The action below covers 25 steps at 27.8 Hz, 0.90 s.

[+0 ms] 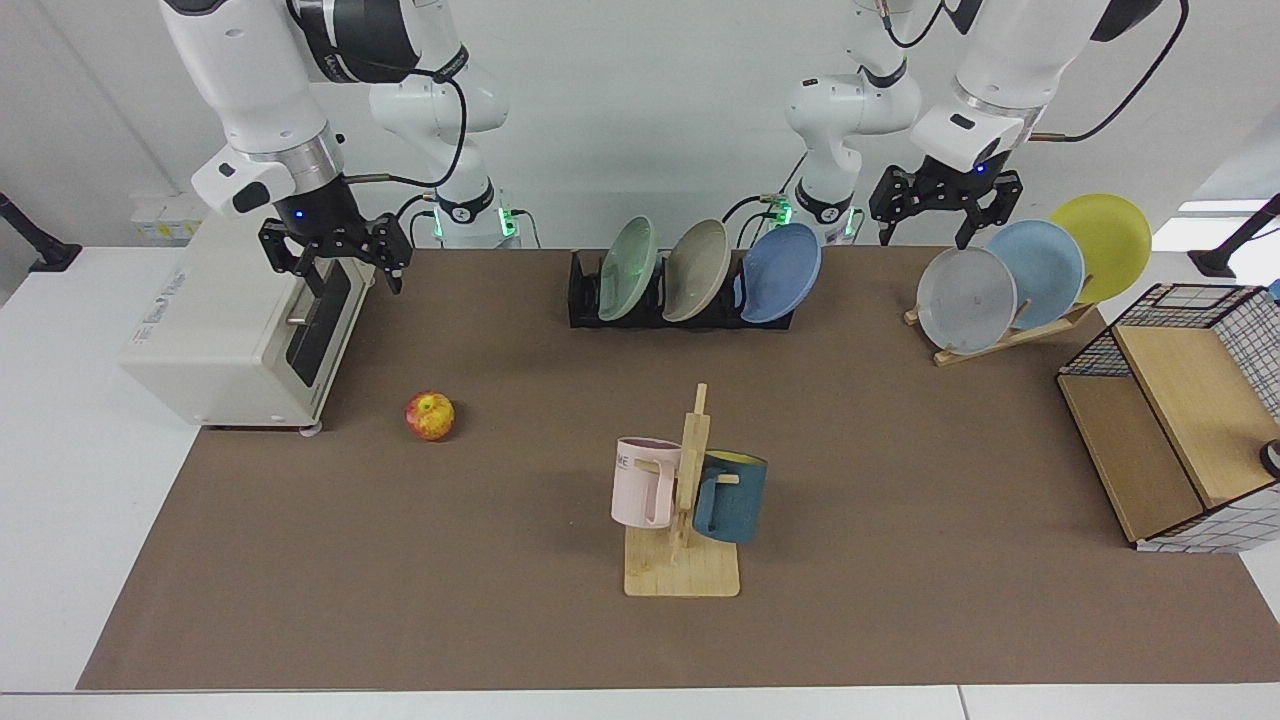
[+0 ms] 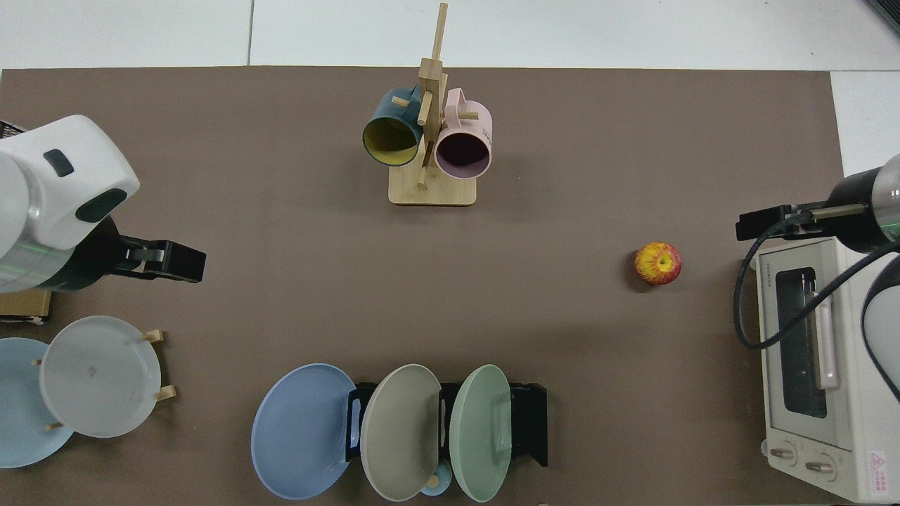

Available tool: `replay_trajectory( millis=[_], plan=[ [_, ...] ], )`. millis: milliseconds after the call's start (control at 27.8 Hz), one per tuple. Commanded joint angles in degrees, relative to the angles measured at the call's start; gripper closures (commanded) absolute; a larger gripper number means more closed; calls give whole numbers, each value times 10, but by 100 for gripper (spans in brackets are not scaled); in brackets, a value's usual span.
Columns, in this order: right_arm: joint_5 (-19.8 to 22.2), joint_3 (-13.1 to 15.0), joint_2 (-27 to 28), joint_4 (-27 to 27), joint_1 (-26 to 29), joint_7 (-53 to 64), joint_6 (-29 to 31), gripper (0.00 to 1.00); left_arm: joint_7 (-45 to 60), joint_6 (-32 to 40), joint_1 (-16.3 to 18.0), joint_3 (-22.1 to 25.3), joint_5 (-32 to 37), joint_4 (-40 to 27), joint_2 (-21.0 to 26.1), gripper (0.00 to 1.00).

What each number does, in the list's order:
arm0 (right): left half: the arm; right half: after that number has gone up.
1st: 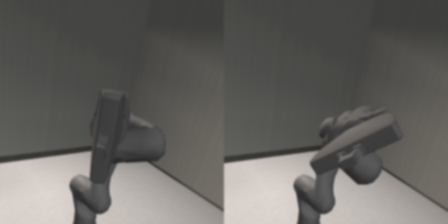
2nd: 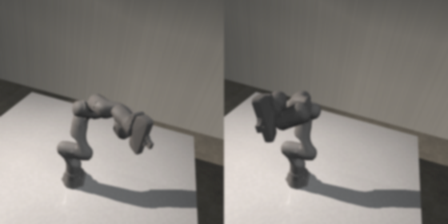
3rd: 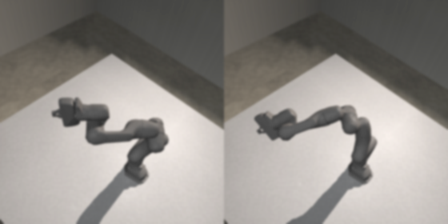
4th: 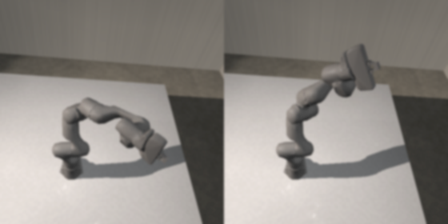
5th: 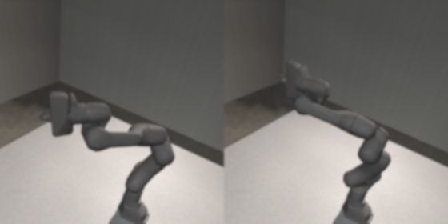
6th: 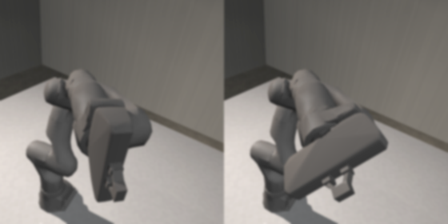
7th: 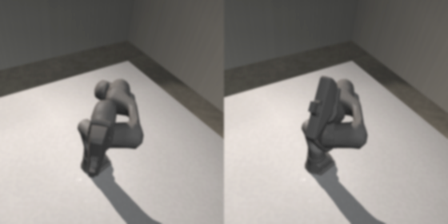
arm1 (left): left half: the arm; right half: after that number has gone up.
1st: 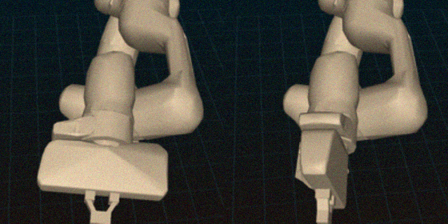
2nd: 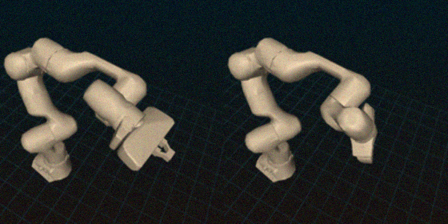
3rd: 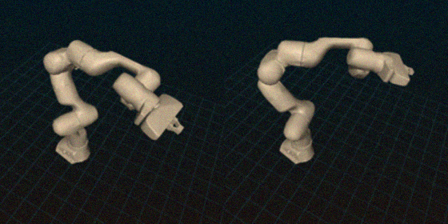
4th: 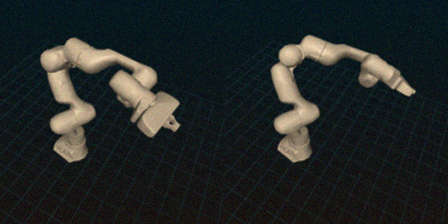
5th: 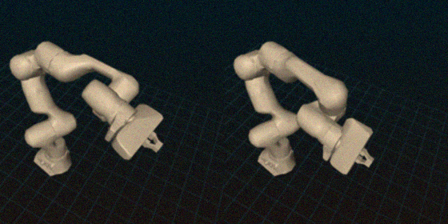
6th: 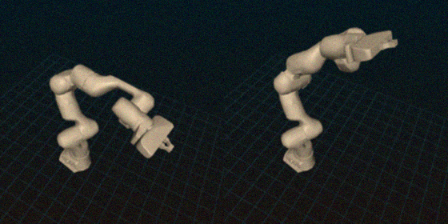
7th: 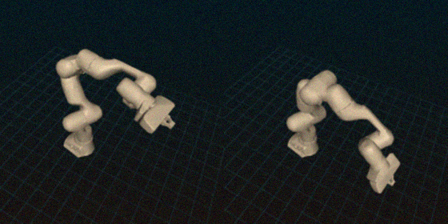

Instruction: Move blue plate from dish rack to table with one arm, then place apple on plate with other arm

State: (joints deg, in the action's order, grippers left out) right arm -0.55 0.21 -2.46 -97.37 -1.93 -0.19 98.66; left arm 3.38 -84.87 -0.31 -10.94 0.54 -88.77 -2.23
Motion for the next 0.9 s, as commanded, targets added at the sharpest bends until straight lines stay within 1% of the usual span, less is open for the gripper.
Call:
replay_trajectory(
  millis=[0,252,468,864],
  plan=[
    [-4,-3,-3,-5,3,-10,0,0,2,7,3,3,-10,3,-8,0],
    [-5,-3,-3,-5,3,-10,1,0,4,12,4,3,-9,1,-11,0],
    [-6,-3,-1,-5,3,-10,3,0,7,12,4,13,-10,0,-13,0],
    [-6,-3,12,-11,3,-13,26,0,3,10,4,13,-11,-10,-21,0]
  ],
)
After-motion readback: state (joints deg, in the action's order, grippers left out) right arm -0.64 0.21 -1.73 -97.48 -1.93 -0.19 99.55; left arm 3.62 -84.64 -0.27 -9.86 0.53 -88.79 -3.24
